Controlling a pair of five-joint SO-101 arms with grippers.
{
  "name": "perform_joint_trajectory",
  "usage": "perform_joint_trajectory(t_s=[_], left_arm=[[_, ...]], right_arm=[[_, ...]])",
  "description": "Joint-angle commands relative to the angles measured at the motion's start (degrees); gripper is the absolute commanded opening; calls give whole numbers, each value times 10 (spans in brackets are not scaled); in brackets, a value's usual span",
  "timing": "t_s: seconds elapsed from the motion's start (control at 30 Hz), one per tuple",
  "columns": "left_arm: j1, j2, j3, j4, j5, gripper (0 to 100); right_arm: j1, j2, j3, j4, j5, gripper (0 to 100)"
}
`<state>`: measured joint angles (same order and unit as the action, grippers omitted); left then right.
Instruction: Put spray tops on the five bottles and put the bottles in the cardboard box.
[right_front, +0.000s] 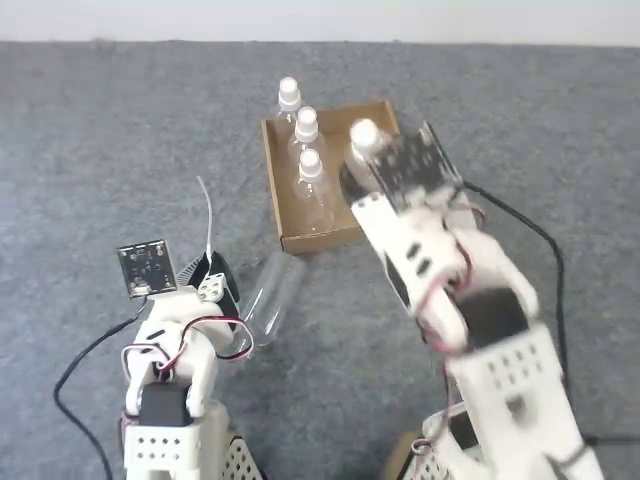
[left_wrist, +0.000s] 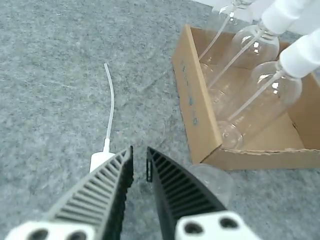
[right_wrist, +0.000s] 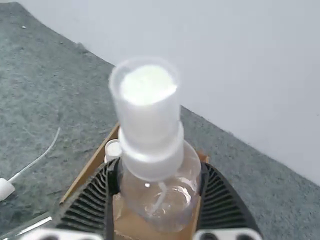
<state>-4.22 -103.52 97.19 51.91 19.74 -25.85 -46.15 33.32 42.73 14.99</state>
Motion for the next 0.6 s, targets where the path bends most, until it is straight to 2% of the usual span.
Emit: perform_joint_trajectory(t_s=[0.0,0.13,0.27,0.57], left_arm=[[-3,-8,-7,-18,-7,40],[-3,-8,-7,-18,-7,40],[-3,-8,-7,-18,-7,40],[-3,-8,-7,-18,-7,40]], right_arm=[[24,66,-55,-53,-4,7],[36,136,-91,-71,-13,7],[53,200,-124,-99,-65,7],[76,332,-192,-164,-128,9]])
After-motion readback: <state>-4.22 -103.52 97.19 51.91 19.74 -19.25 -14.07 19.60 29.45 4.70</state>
